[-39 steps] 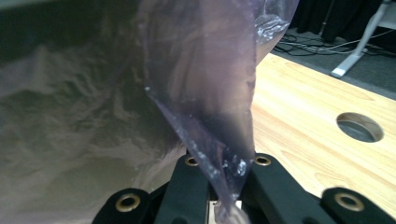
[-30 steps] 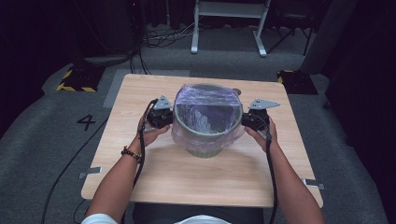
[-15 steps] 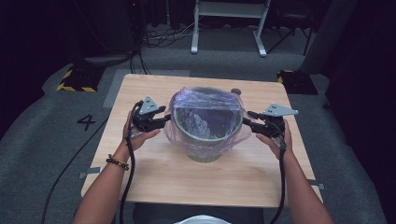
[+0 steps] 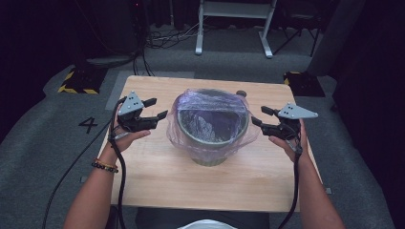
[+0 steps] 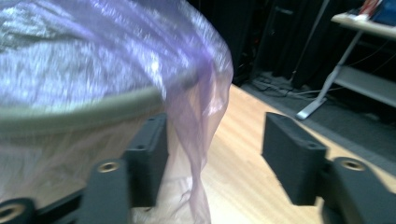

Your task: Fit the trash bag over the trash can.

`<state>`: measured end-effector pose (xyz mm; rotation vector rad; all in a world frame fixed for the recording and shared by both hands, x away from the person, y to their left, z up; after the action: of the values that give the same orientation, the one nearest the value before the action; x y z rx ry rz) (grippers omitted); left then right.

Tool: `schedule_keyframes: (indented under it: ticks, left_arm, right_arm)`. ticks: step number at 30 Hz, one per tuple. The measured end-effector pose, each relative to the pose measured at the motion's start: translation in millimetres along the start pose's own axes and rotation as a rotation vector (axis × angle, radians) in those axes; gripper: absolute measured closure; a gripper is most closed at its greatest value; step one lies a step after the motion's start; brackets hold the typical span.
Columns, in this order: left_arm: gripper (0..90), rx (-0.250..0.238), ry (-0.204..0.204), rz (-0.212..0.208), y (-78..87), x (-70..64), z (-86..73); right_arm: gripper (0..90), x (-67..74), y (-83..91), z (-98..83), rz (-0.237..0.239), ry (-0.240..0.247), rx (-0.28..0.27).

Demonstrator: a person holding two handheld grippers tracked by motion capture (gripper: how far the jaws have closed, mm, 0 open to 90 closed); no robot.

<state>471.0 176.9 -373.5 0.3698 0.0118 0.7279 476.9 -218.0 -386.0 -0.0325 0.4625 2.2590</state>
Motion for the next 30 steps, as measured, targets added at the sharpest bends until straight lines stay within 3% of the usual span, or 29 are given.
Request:
schedule_keyframes:
  ticks: [4,8,11,20,22,29,30]
  left_arm:
    - [40.9,0.002,-0.029,-0.036,-7.3,-2.4,9.9]
    - [45.8,0.026,-0.08,-0.041,-16.9,-6.3,15.4]
    - [56.5,0.028,-0.095,-0.056,-22.4,-8.4,18.6]
    - [83.6,0.024,-0.109,-0.102,-35.7,-9.4,23.4]
    - [89.8,0.031,-0.122,-0.092,-39.0,-9.9,23.2]
    - [89.5,0.03,-0.105,-0.086,-41.1,-7.0,20.9]
    - [84.0,0.025,-0.091,-0.084,-39.9,-6.0,20.7]
  right_arm:
    - [64.8,1.6,0.7,7.5,0.008,0.026,-0.025]
    - [78.2,0.8,-0.9,13.4,0.001,0.056,-0.026]
    - [87.6,-0.5,-2.9,17.2,0.002,0.068,-0.028]
    - [90.0,-5.1,-11.1,28.1,-0.016,0.064,-0.025]
    - [90.0,-5.9,-14.8,30.7,-0.009,0.059,-0.023]
    - [90.0,-13.4,-32.3,39.7,-0.008,0.015,-0.008]
    - [90.0,-14.1,-35.7,40.8,-0.008,0.006,-0.005]
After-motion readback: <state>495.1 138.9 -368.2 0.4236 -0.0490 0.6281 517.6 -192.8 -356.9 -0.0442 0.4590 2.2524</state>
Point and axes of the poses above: each handheld gripper's, and its own axes: y roughly backward along the jaws, z roughly out of its top, x roughly to its left, the point moved 6 cm from there along -y, roughly forward along the jaws, and after that the axes turned 3 degrees about -z, right-handed, at the moved point
